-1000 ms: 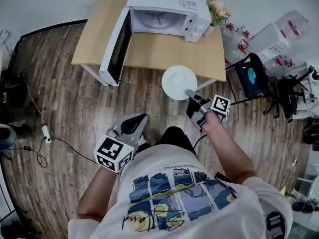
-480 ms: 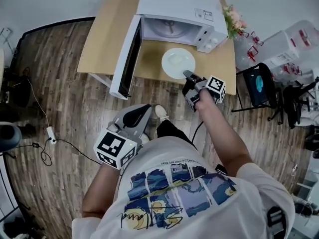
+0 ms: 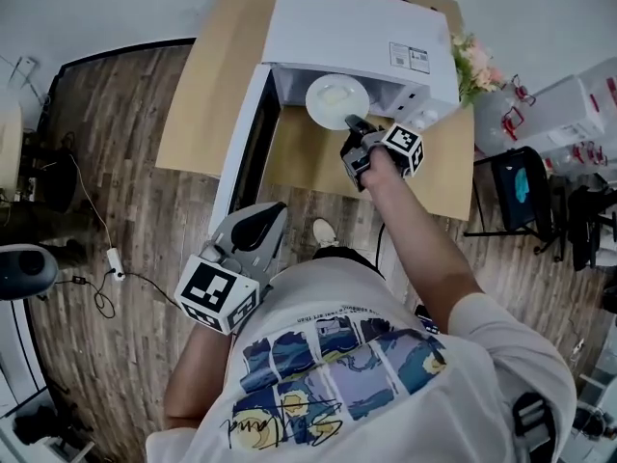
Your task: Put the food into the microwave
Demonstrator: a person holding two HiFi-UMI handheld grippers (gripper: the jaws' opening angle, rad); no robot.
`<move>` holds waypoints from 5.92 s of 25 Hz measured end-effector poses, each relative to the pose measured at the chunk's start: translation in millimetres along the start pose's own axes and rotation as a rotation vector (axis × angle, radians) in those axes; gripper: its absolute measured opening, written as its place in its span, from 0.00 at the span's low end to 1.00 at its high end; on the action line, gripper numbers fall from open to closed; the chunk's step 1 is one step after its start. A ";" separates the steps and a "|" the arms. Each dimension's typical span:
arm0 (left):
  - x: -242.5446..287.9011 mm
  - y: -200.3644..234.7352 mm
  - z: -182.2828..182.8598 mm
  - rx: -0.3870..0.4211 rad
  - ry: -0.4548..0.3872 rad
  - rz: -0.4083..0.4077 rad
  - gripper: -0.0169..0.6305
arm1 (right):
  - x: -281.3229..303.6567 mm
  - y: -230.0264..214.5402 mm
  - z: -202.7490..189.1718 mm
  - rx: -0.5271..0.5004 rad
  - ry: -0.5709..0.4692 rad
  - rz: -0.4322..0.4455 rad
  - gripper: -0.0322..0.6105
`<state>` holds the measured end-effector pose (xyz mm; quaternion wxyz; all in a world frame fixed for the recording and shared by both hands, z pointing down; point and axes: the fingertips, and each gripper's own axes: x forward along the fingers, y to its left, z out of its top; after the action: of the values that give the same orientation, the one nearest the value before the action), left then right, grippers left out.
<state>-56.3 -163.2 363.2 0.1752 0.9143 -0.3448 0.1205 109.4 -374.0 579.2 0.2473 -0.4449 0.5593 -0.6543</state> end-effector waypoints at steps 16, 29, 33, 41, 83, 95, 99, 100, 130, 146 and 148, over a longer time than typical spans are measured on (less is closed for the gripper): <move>74.1 29.3 5.1 -0.010 0.096 0.043 0.04 | 86.2 -16.1 54.8 0.064 -0.058 -0.047 0.07; 90.1 41.8 6.6 -0.029 0.117 0.048 0.04 | 93.5 -14.2 65.4 -0.013 -0.103 -0.111 0.08; 89.6 42.4 6.2 -0.026 0.116 0.044 0.04 | 92.3 -12.1 68.0 -0.118 -0.098 -0.147 0.13; 80.5 41.3 7.2 -0.035 0.101 0.032 0.04 | 90.2 -4.4 60.1 -0.358 -0.027 -0.203 0.29; 6.7 12.9 -20.9 -0.026 0.063 -0.009 0.04 | 30.6 -38.2 16.7 -0.747 0.223 -0.397 0.41; -13.0 -5.1 -33.1 -0.007 0.048 -0.051 0.04 | -33.9 -29.0 -22.0 -0.778 0.224 -0.319 0.16; -23.8 -11.8 -41.0 0.001 0.048 -0.065 0.04 | -61.6 -22.2 -42.8 -0.815 0.232 -0.286 0.07; -27.2 -13.7 -43.8 0.001 0.048 -0.069 0.04 | -68.9 -20.9 -50.2 -0.824 0.241 -0.274 0.07; -150.8 -48.8 -158.9 -0.110 0.046 -0.106 0.04 | -271.8 31.9 -300.8 -1.282 0.447 0.041 0.06; -172.3 -56.4 -170.7 -0.124 0.029 -0.074 0.04 | -293.4 50.3 -323.0 -1.352 0.439 0.088 0.06; -172.6 -59.2 -174.8 -0.132 0.029 -0.080 0.04 | -298.2 48.9 -324.4 -1.355 0.440 0.080 0.06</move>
<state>-160.4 50.3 449.3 0.2447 0.9119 -0.3128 0.1036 -34.1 24.6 448.5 -0.1787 -0.3374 0.8957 -0.2277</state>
